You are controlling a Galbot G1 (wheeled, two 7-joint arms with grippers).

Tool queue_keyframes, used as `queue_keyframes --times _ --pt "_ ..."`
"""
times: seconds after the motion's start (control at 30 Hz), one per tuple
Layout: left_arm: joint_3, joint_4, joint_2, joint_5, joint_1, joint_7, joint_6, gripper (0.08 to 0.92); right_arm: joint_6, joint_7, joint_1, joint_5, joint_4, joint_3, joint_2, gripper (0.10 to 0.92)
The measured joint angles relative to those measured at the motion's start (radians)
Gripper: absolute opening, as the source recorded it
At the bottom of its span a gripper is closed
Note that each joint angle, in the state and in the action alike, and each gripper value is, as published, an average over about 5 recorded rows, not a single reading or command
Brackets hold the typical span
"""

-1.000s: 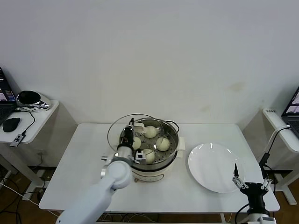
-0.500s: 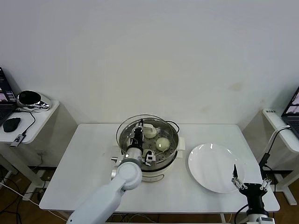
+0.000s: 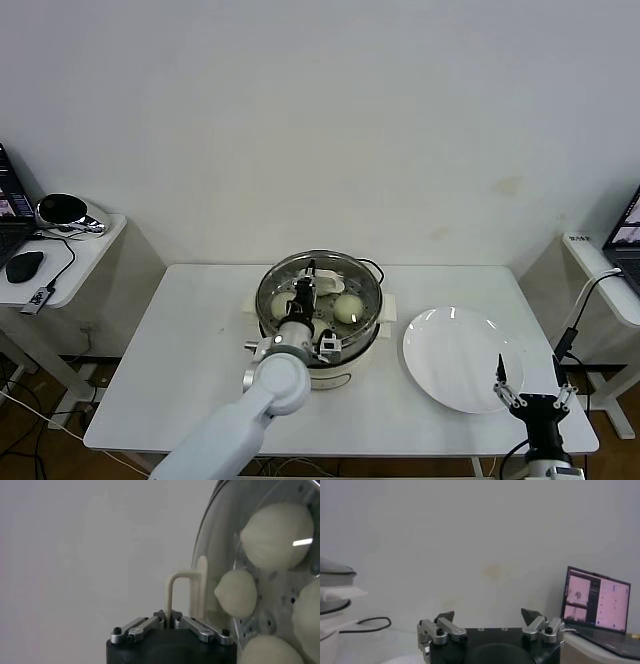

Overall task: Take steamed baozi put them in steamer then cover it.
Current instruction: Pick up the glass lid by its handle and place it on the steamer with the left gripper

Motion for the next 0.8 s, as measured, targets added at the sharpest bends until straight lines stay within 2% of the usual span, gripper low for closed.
queue_keyframes --times 0.8 --pt "-0.008 0.000 -0.007 0.025 0.024 0.012 -0.014 0.145 0.008 0.000 0.002 -0.009 -0.009 -0.010 0.000 0.823"
